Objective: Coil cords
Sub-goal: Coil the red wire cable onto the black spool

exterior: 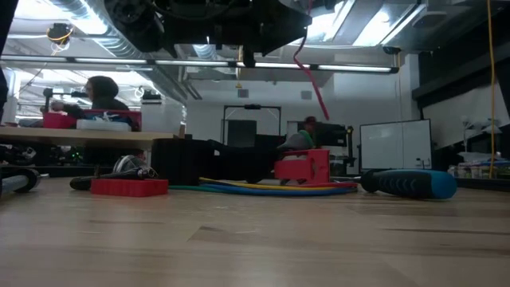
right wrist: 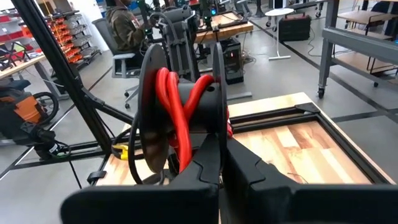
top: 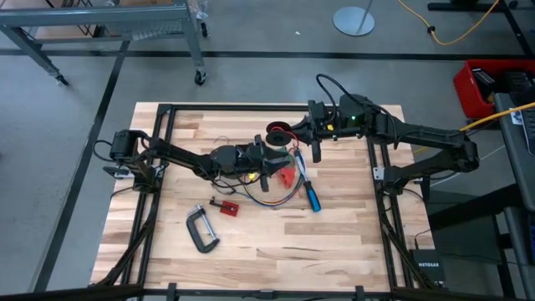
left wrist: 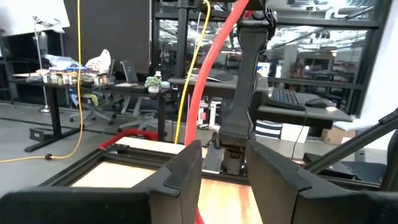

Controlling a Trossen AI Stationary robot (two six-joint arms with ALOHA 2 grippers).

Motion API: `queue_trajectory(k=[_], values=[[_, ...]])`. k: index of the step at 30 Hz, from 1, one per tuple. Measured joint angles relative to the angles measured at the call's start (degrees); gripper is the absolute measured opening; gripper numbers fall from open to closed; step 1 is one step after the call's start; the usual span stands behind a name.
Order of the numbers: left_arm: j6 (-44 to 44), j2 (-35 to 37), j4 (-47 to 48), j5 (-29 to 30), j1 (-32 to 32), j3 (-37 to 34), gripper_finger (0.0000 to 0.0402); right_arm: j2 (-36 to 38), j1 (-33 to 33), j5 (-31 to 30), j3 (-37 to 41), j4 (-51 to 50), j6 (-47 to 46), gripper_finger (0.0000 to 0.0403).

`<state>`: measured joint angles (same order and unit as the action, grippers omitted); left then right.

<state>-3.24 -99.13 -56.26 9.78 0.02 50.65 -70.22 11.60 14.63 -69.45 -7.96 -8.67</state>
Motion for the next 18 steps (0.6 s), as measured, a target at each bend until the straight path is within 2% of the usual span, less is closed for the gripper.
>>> queue_trajectory(k=[18], values=[[0.01, 0.0, -0.12, 0.0, -0.2, 0.0, 0.0118, 0.0, 0.0, 2.14, 0.0, -1.61, -0.01, 0.0005]])
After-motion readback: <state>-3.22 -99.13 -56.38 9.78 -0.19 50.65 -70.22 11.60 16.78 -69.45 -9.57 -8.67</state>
